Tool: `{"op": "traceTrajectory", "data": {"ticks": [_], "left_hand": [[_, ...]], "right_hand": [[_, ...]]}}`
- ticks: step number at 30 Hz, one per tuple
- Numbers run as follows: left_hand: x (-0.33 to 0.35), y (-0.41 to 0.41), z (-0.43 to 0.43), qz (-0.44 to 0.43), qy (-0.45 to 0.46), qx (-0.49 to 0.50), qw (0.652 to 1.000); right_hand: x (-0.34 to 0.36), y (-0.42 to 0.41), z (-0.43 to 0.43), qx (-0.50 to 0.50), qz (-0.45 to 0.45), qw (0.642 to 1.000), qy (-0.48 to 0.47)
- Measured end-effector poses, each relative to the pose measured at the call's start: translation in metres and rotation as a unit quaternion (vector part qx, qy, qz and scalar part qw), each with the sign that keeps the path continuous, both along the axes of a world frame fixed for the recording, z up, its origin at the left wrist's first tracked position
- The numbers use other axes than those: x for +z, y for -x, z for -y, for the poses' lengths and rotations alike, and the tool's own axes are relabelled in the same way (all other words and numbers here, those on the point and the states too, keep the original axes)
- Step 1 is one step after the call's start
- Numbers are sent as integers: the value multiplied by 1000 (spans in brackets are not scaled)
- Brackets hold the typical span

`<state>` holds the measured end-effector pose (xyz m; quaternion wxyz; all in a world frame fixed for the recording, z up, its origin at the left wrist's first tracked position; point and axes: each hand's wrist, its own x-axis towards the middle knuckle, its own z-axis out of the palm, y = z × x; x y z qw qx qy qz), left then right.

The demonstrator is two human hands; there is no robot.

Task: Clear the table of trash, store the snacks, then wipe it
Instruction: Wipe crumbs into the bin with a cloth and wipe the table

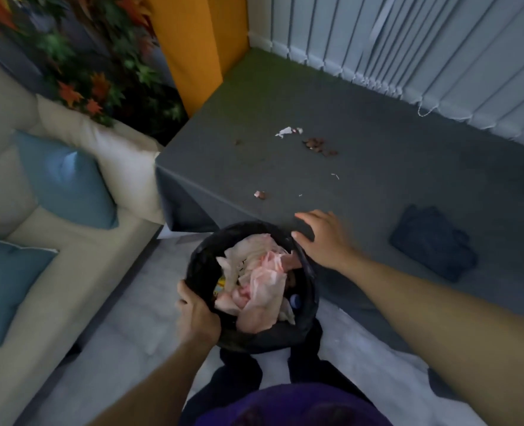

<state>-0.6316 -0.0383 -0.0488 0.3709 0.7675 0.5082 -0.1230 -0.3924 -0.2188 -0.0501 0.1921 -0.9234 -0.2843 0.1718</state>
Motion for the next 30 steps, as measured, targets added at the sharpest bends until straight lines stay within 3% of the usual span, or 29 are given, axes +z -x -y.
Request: {"op": "traceTrajectory", "data": {"ticks": [6,18,25,30], "left_hand": [[-5,5,19,-49,-5,26,998],[-3,-15,52,-80,-6,70,994],[-57,-36,51,-63,19,138,988],[-55,-57,59,-55,38,147,987]], "right_hand": [[-3,-32,41,-12,31,999,-19],[-6,-73,129,-100,91,985,111],[-13,-71,172,-166,50,965,197],[-19,-69,196,-215,-21,953,211]]}}
